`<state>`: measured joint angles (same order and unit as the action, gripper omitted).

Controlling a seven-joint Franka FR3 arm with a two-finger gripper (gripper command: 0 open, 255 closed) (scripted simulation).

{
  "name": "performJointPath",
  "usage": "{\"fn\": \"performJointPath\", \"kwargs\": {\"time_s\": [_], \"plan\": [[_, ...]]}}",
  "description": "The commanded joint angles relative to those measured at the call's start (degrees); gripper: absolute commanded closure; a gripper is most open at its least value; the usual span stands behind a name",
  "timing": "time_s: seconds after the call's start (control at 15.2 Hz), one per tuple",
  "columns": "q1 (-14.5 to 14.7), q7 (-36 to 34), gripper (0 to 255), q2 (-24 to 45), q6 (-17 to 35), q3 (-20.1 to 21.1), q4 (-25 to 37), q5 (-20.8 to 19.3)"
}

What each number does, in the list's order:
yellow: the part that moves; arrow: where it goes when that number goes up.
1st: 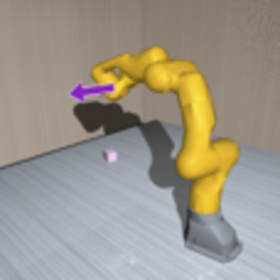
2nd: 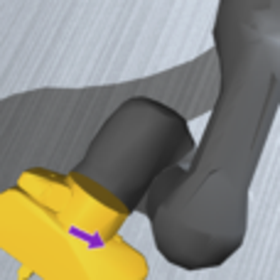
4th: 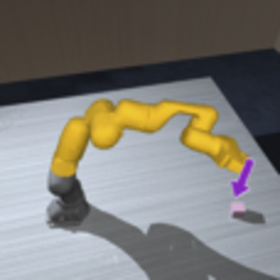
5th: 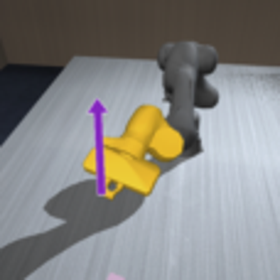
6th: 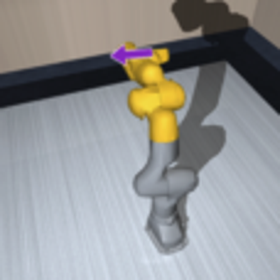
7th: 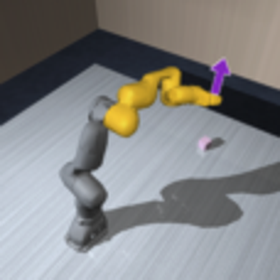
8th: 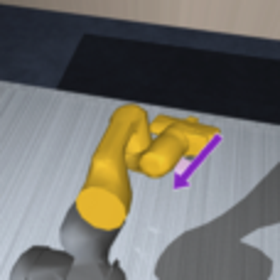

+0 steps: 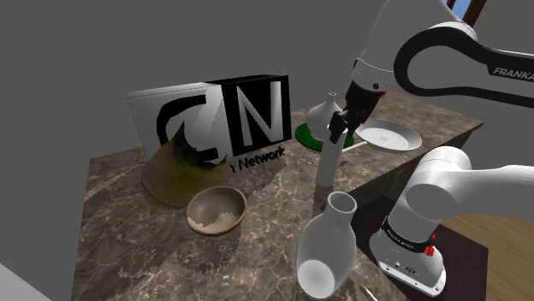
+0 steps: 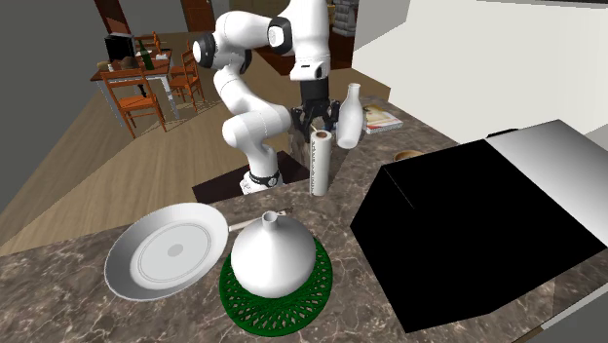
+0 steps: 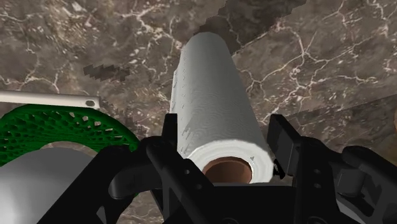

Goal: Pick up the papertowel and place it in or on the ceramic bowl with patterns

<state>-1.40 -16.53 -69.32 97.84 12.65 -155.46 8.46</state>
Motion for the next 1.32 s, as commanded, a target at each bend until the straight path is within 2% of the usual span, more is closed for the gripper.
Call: {"fn": "performJointPath", "kwargs": {"time_s": [0.0, 1.25], "plan": [[-0.16, 0.04, 255, 0.4, -0.93, -0.22, 1.31, -0.22], [-1.89, 0.39, 255, 7.55, -11.54, -2.25, 19.12, -2.4]]}}
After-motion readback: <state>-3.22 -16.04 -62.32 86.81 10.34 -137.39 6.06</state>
